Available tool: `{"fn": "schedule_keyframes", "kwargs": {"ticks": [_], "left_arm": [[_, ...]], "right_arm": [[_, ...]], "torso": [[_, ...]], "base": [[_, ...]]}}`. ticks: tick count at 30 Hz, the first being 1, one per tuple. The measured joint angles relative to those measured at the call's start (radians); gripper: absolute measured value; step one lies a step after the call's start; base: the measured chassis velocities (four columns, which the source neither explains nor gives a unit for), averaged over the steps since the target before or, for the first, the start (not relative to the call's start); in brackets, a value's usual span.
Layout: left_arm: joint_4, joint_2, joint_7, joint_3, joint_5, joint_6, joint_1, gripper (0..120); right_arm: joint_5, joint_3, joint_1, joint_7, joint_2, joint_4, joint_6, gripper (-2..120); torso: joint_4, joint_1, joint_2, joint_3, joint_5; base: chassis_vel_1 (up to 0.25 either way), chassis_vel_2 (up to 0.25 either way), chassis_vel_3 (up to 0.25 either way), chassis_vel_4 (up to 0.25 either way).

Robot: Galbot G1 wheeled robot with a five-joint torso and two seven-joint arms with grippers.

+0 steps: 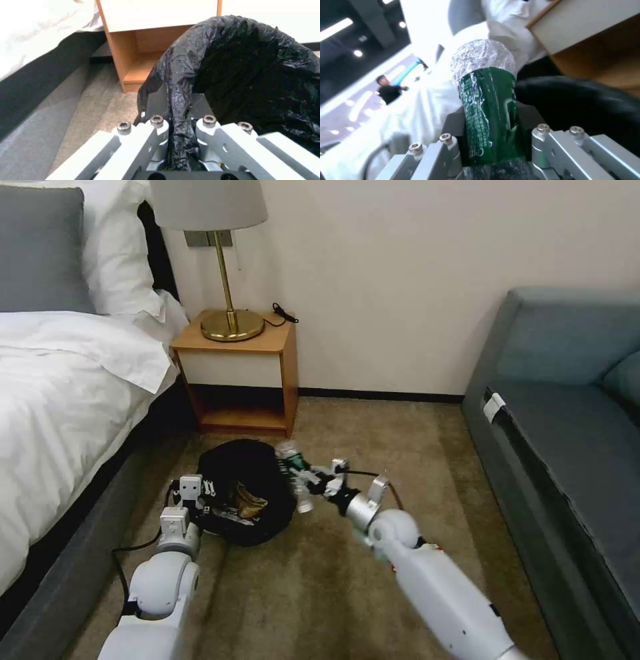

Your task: Pick up the trash bin, then pick up the garbage on the floor and place it into the trash bin.

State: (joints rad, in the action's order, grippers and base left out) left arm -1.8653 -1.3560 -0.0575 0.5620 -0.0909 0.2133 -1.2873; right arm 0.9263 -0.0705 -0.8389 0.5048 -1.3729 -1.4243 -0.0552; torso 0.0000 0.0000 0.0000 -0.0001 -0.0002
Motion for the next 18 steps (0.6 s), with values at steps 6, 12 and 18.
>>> {"fn": "schedule_keyframes", "kwargs": {"ticks": [6,12,18], "left_arm": [[-0.009,-0.004,0.0,-0.012,-0.006,-0.001,-0.011,4],[-0.019,-0.007,0.003,-0.023,-0.013,-0.005,-0.018,4],[-0.012,-0.003,0.004,-0.025,-0.017,-0.012,-0.02,4]], "right_arm": [[-0.076,-0.02,0.02,-0.032,-0.058,0.068,0.037,30],[-0.218,-0.032,0.01,-0.083,-0.093,0.131,0.071,36],[-0.278,-0.028,0.005,-0.101,-0.105,0.148,0.089,56]], "torso": [[0.0,0.0,0.0,0.0,0.0],[0.0,0.0,0.0,0.0,0.0001],[0.0,0.0,0.0,0.0,0.0002]], "base": [[0.0,0.0,0.0,0.0],[0.0,0.0,0.0,0.0],[0.0,0.0,0.0,0.0]]}}
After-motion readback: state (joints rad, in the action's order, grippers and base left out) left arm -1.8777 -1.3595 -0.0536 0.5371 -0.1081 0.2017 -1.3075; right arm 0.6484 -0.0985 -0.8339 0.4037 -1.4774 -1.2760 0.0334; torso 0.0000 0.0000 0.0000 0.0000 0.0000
